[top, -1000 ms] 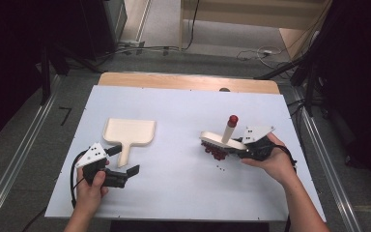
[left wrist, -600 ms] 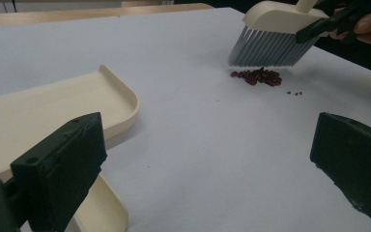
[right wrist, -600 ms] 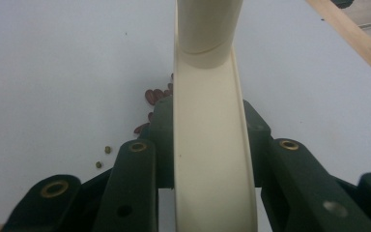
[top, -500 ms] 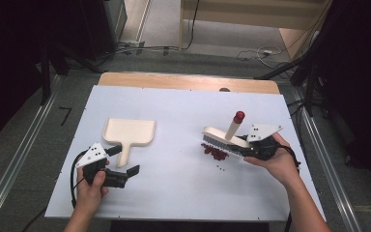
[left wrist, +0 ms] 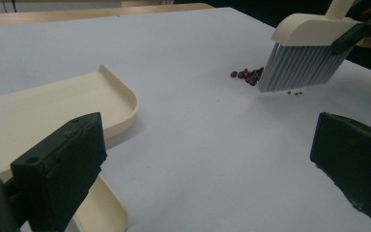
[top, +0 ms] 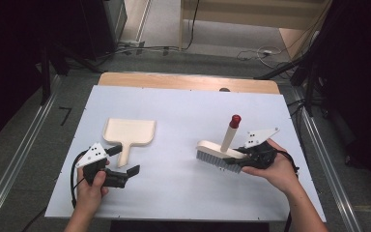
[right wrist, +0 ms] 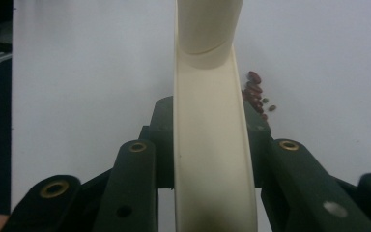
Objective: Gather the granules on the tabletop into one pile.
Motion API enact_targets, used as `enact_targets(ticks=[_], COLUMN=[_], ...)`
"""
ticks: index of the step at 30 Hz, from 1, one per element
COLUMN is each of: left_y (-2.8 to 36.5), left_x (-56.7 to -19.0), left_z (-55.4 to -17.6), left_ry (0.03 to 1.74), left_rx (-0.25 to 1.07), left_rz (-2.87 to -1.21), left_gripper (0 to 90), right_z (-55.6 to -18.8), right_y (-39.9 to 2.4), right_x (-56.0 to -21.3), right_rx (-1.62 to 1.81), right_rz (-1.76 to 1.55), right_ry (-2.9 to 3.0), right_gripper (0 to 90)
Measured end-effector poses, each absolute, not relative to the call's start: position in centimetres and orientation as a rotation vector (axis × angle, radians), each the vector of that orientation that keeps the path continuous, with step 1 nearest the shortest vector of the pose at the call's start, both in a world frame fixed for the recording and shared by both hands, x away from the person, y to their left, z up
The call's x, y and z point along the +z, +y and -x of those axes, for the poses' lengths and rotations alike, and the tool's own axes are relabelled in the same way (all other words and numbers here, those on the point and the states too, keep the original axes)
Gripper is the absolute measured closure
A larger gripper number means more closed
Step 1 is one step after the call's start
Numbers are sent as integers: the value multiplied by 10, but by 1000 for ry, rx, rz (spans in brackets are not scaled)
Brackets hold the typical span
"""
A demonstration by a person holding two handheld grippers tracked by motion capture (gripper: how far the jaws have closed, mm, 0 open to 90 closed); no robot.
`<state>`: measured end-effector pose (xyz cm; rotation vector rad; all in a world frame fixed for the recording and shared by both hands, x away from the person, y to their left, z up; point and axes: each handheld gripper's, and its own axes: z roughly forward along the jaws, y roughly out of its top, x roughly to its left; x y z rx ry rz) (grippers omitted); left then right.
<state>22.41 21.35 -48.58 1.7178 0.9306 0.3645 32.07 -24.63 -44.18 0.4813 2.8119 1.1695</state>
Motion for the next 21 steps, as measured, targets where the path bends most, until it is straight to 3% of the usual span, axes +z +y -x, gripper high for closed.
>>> enact_targets(ticks=[9, 21], left_y=[214, 215], left_x=[-485, -486], left_z=[-224, -224], left_ry=[928, 933], left_rx=[367, 368], left_rz=[-1719, -1716], left_gripper=[0, 0], right_z=[-325, -360], right_y=[-241, -239], right_x=[-452, -455], right_rx=[1163, 1138], right_rz=[-505, -567], right_ry=[2900, 2900], right_gripper=[652, 653])
